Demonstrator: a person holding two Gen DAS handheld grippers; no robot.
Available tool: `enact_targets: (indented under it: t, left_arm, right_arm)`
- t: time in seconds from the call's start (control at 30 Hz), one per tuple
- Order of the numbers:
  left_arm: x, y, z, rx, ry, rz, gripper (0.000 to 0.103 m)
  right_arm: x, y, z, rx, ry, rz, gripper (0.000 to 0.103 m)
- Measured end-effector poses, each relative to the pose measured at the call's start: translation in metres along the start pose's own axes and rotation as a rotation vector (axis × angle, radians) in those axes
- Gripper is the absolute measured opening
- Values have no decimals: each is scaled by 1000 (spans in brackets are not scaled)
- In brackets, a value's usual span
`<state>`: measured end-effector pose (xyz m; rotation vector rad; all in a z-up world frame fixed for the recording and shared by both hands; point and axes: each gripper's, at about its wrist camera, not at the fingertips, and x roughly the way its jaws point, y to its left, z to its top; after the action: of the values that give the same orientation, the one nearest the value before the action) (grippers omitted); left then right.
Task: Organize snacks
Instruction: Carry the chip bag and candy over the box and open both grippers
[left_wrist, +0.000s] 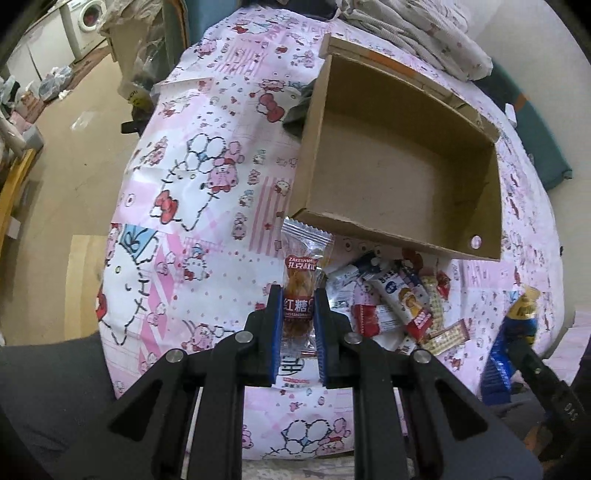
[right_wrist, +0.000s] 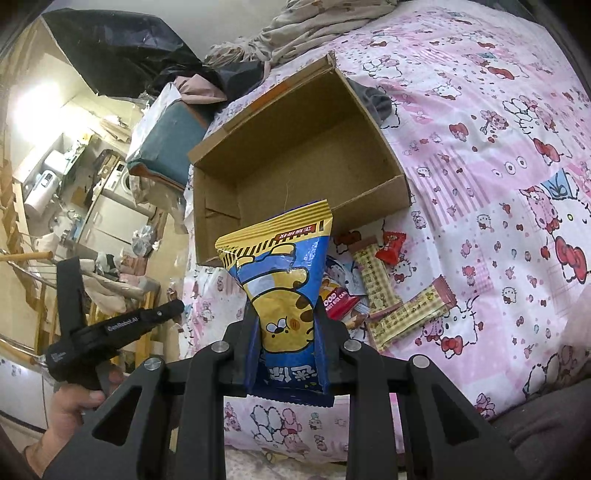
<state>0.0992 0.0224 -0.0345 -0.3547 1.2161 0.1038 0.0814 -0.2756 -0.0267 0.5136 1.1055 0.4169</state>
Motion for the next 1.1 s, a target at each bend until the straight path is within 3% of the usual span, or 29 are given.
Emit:
enact_targets:
  t: [0.2,0.33,0.63,0.9,1.1]
  left_arm:
    - [0,-11,11,16,-6,-75,13]
    - [-9,-22,25,67,-49,-120,13]
    - [-10,-37,76,148,-126,-132,13]
    - [24,-50,105,153,-101,-153,13]
    - [64,-47,100,148,-40,-206,13]
  right_arm:
    - [5,3,3,-1,0,-5,26]
    - [8,7,12,-6,9,2,26]
    - [29,18,71,-41,-7,-4,26]
    - [67,10,134,-29,-32,-3,26]
    - [101,-2,143,-35,-17,4,26]
